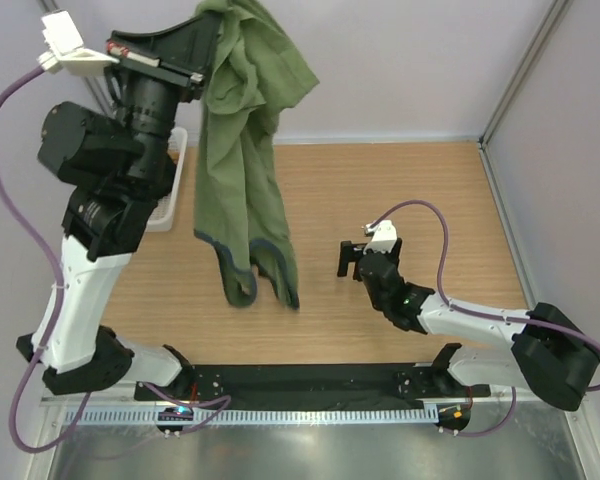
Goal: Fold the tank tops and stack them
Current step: Move the tank top to the center of the board, then flatten the tank top out
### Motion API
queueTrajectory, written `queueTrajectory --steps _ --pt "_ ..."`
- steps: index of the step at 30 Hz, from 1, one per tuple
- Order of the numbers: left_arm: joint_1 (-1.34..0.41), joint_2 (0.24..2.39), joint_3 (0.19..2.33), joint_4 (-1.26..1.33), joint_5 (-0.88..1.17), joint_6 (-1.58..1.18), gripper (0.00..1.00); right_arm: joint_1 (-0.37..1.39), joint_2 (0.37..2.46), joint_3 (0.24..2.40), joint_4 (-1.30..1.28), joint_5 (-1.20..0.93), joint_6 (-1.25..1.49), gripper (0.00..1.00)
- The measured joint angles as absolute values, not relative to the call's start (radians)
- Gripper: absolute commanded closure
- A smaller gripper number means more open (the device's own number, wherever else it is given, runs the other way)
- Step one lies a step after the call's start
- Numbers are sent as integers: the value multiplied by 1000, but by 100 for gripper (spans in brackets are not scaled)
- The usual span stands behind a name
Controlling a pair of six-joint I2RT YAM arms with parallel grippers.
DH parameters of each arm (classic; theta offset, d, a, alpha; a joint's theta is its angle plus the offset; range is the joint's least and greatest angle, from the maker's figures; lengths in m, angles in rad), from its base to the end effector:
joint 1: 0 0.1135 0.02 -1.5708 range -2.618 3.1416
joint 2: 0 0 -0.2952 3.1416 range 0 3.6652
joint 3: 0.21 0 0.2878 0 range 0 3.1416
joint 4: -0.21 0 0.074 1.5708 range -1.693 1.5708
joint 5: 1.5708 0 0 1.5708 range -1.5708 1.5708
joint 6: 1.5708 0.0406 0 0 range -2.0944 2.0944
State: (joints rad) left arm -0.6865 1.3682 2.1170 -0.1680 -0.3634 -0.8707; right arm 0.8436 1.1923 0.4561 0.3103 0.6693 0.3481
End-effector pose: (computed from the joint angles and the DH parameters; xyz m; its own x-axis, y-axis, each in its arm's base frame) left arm 0.1790 -0.1280 0.6997 -0.0039 -0.9210 -0.3895 0.5582 0.3212 -0.7650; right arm 0.1891 0.1746 0.1995 -0.3299 0.0317 -0.9435 -0.1040 0.9921 0.0697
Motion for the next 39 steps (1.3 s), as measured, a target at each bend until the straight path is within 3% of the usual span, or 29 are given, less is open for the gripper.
queueTrajectory --steps 4,7,8,10,11,17,21,28,29,31,39 --pt "-717 1476 2193 -186 -366 -872 98 834 1124 426 316 706 356 6" --pt "-620 1533 2100 -216 -309 -954 100 819 1066 393 319 724 369 7" --pt "-551 1547 2026 -217 -258 -1005 87 814 1054 386 319 726 372 7" --pt "-447 1582 1880 -207 -192 -1066 41 802 1038 376 319 727 379 7" --pt "-395 1610 1810 -213 -166 -1092 3 797 1038 375 318 727 382 8" --pt "-237 1754 1513 -268 -85 -1145 1 783 1048 375 325 684 392 10" --pt "-237 1693 1378 -275 -77 -1128 4 783 1098 377 338 616 392 21" --pt "-352 1457 1365 -325 -104 -957 3 782 1210 435 308 474 395 32" --pt "-392 1430 1367 -347 -122 -923 3 782 1213 448 289 450 398 40" --pt "-463 1387 1353 -381 -150 -874 0 782 1223 500 213 400 408 47" --pt "-536 1216 1006 -485 -257 -786 0 918 1060 585 -120 282 558 46"
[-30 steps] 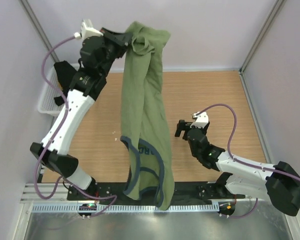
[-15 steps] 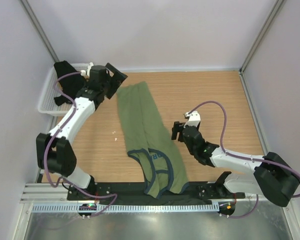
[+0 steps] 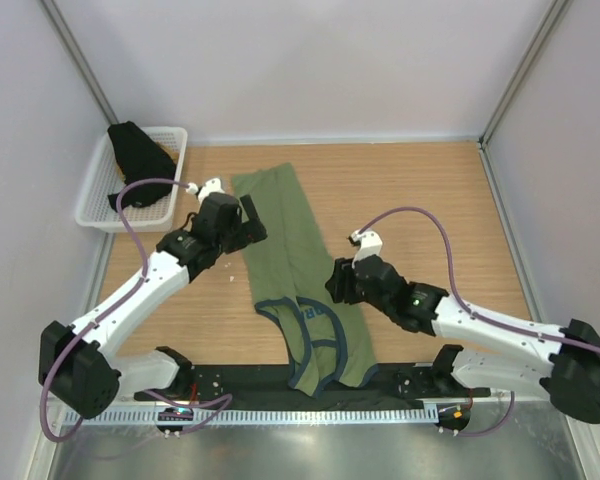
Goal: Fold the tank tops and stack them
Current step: Flatten the tank top out
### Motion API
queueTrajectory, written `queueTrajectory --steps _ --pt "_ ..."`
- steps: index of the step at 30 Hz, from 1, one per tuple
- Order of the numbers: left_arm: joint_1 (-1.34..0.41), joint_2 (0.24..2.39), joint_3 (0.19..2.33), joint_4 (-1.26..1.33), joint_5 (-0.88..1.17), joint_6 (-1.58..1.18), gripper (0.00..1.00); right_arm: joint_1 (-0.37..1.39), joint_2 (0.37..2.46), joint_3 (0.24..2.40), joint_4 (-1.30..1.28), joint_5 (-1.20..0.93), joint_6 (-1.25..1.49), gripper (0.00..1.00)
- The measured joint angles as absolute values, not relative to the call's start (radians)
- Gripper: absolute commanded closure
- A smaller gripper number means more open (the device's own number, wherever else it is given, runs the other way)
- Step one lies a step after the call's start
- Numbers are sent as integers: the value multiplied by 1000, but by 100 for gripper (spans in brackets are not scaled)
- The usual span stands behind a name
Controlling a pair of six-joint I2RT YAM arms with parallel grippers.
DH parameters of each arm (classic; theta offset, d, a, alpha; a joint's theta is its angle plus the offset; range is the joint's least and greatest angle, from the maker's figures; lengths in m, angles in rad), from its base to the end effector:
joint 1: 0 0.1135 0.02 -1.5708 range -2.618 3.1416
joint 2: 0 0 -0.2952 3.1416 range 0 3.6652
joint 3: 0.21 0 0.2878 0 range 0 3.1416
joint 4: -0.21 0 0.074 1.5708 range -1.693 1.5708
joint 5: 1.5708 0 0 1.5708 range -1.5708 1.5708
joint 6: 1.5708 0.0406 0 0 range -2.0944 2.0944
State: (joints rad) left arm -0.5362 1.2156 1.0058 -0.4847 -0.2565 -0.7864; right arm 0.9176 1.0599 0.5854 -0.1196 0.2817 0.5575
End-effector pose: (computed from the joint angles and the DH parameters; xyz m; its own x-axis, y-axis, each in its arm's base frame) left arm 0.2564 -0.1404 0.3178 -0.6198 -0.4281 -0.6577 -0.1587 0.8892 -0.4292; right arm 0.1591 0.1894 0.2325 -0.6182 0.0284 -0.7855 -0.3485 0.8858 0.3064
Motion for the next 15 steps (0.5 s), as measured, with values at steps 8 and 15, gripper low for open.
queueTrajectory --steps 8,15 --pt "-534 1155 870 -464 -364 -774 0 1181 1065 585 -379 327 740 44" --pt "-534 1142 802 -371 -413 -772 0 1314 1230 595 -537 405 857 60"
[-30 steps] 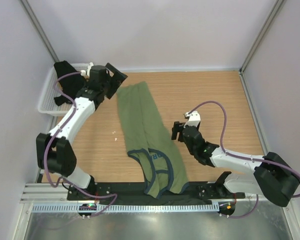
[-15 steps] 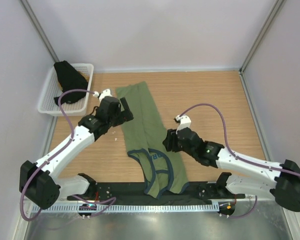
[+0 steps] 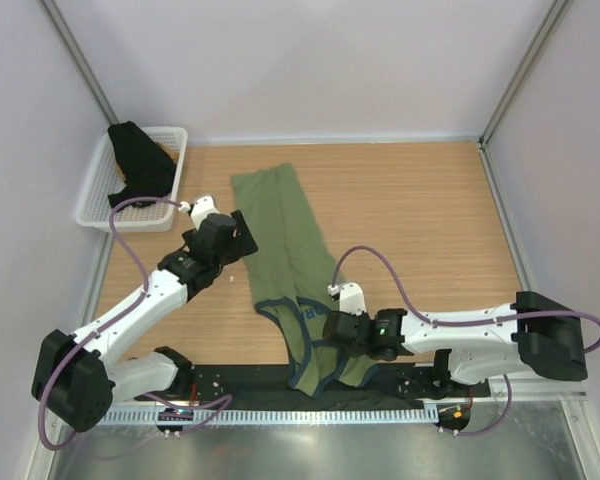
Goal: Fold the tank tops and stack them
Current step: Flatten the tank top out
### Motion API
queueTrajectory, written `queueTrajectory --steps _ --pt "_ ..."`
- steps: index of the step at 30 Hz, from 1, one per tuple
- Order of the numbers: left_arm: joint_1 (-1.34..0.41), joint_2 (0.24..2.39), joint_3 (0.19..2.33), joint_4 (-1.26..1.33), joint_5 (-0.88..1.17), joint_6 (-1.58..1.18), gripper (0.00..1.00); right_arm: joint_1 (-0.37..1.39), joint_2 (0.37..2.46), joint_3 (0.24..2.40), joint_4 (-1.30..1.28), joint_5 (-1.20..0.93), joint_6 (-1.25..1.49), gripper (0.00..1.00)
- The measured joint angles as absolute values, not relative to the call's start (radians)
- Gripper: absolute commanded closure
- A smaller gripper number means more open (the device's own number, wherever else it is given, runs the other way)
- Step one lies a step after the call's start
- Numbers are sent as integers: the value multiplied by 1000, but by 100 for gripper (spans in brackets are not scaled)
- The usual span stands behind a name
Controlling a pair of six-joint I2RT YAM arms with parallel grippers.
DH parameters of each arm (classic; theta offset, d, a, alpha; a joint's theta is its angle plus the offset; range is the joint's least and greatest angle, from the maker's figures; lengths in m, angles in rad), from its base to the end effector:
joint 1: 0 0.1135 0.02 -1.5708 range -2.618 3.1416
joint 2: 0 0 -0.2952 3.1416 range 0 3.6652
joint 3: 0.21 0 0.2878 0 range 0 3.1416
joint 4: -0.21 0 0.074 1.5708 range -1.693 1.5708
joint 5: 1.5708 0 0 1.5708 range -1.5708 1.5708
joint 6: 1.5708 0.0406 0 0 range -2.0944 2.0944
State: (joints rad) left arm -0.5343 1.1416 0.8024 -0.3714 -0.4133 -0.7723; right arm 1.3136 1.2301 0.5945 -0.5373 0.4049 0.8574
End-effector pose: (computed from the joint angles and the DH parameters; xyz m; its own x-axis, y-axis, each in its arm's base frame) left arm 0.2379 -0.1218 0.2723 -0.5447 -0.4202 -0.7257 -0.2453 0.9074 -0.3412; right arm 0.0731 0.2151 0.1703 -0.7962 -0.2950 -0.5282 -0.3790 0.9238 0.0553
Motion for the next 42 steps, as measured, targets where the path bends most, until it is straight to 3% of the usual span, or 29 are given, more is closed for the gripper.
queueTrajectory --steps 1,3,4,11,16,20,21,22,23,24,27,29,35,42 --pt "-534 1134 773 -341 -419 -771 0 1318 1248 595 -545 409 868 74" --pt "-534 1122 730 -301 -424 -762 0 1320 1271 597 -556 418 889 95" --pt "-534 1115 702 -275 -427 -753 1 1321 1276 604 -561 426 893 99" --pt "-534 1110 596 -163 -467 -690 1 1260 1201 686 -727 556 904 99" --pt "-534 1118 596 -110 -484 -673 0 916 1095 830 -752 574 741 99" --pt "-534 1125 596 -104 -508 -672 0 556 1149 1004 -716 515 577 99" --pt "-534 1125 596 -104 -514 -672 0 450 1194 1057 -699 482 546 94" --pt "-534 1125 596 -104 -522 -672 0 343 1245 1107 -672 449 526 55" --pt "-534 1125 596 -104 -529 -672 0 242 1308 1157 -650 401 521 39" --pt "-534 1125 596 -104 -534 -672 0 176 1357 1197 -638 370 516 32" --pt "-534 1125 596 -104 -547 -672 0 27 1517 1268 -583 284 498 30" --pt "-534 1125 596 -104 -550 -672 1 30 1546 1225 -570 233 490 37" --pt "-534 1132 596 -104 -550 -672 0 120 1403 925 -515 60 473 51" --pt "-534 1132 596 -104 -552 -672 0 112 1364 816 -417 -17 477 46"
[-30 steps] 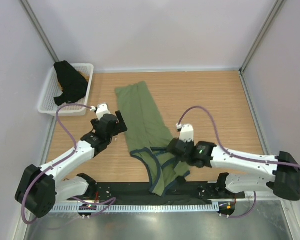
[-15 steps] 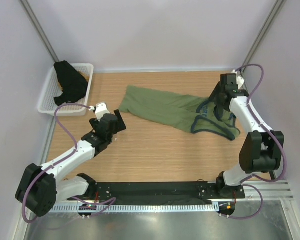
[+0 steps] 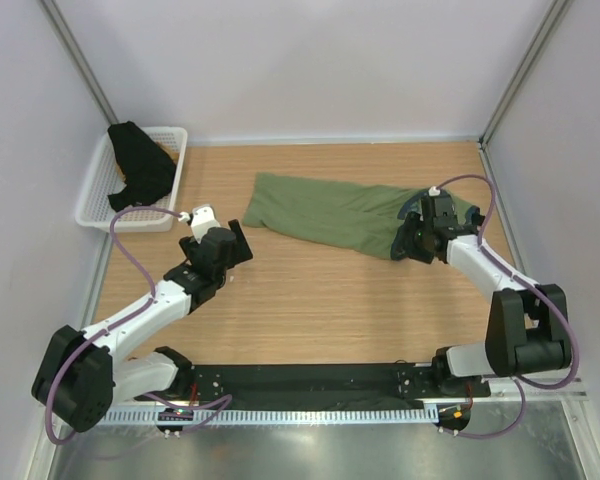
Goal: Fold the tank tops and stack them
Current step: Flatten the tank top out
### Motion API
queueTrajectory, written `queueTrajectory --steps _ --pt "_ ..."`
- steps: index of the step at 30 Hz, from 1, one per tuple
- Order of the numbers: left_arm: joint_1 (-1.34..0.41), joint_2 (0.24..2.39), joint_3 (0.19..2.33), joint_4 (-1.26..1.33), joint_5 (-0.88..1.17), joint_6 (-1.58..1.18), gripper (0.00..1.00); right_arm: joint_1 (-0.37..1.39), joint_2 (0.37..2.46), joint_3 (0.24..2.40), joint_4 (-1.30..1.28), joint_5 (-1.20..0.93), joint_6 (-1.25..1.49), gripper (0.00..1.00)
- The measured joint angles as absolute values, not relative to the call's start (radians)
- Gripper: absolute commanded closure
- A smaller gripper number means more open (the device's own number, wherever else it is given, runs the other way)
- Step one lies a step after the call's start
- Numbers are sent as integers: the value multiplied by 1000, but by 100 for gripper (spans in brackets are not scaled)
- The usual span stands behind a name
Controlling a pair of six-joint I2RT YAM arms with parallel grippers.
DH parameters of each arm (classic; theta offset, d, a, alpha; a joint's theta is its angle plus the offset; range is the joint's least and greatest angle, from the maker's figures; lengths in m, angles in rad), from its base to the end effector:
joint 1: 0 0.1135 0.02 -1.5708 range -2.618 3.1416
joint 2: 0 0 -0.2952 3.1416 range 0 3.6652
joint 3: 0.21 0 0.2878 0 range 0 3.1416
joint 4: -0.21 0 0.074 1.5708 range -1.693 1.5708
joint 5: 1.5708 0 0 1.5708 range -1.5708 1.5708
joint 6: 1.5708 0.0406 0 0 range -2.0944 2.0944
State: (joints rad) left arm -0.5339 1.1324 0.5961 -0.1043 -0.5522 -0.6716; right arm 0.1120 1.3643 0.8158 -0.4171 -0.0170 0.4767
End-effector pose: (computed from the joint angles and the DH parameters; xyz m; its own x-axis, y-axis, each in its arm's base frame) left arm 0.2298 -0.1111 0.2236 -0.4471 -0.3511 -0.8227 -0.2644 0.9305 -0.2534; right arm 0.2942 0.0338 0.2126 -0.7818 0.3738 -0.4991 0.2672 0.9240 0.2735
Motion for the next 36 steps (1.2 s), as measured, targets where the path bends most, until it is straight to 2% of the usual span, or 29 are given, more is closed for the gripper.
queueTrajectory --steps 9,14,16,17,19,20,23,28,36 --pt "-534 1132 596 -105 -560 -672 0 111 1577 913 -303 -39 479 43" --pt "-534 1132 596 -105 -560 -672 0 111 1650 932 -254 -33 500 45" --pt "-534 1132 596 -105 -560 -672 0 111 1668 933 -238 -28 508 49" --pt "-534 1132 596 -105 -560 -672 0 111 1675 933 -231 -27 512 60" --pt "-534 1132 596 -105 -560 -672 0 111 1693 937 -209 -23 522 72" --pt "-534 1132 596 -105 -560 -672 1 111 1705 942 -201 -21 527 84" --pt "-534 1132 596 -105 -560 -672 0 111 1716 944 -181 -22 537 92" --pt "-534 1136 596 -104 -559 -672 1 111 1644 890 -122 -20 553 98" --pt "-533 1269 672 -138 -545 -676 1 117 1302 588 80 14 609 99"
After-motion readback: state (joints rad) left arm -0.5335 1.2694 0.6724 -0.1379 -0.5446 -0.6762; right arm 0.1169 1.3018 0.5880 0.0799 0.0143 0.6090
